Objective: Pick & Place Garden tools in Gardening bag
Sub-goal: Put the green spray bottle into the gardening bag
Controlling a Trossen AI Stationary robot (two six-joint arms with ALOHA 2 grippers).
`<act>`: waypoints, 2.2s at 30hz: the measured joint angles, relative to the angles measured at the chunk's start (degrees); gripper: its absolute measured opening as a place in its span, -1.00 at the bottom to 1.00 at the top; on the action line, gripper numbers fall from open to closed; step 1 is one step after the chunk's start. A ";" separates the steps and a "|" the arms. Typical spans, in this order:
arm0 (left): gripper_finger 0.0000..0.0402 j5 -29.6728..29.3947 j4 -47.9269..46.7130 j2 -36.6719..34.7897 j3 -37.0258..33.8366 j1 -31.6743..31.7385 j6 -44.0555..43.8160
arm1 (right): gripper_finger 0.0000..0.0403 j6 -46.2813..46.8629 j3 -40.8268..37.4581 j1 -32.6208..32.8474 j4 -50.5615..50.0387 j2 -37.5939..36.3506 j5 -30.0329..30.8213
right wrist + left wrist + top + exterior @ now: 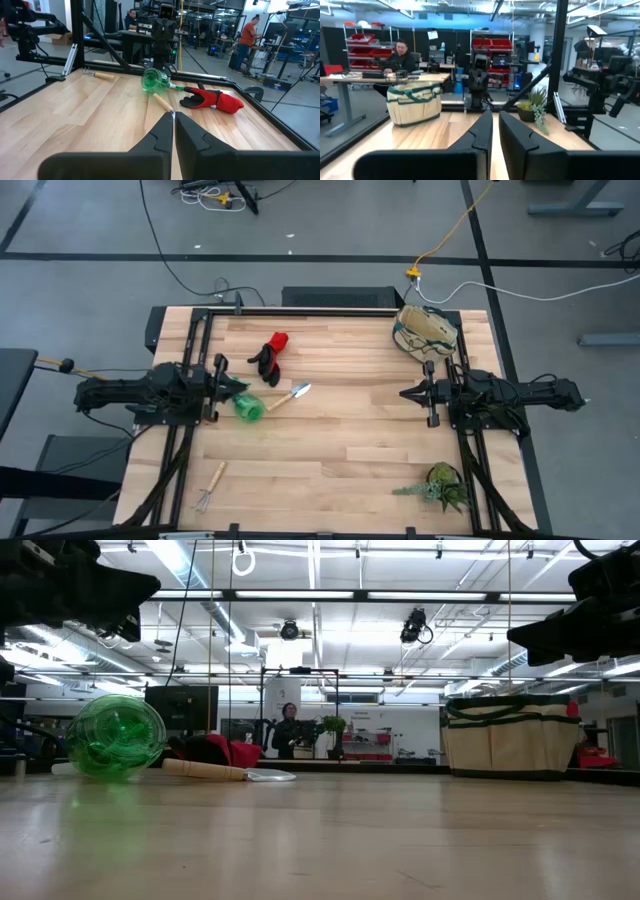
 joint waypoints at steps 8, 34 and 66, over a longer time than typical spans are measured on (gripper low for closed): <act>-0.95 -2.39 -1.22 0.00 5.11 0.00 0.02 | -0.89 0.01 0.01 0.00 0.00 0.01 0.00; -0.99 -6.57 -12.38 20.35 32.21 0.00 2.14 | -0.89 0.01 0.00 0.00 0.00 -0.01 0.00; -0.98 -5.94 -26.21 43.46 61.78 0.00 -3.37 | -0.89 0.00 -0.01 0.00 0.00 0.00 0.01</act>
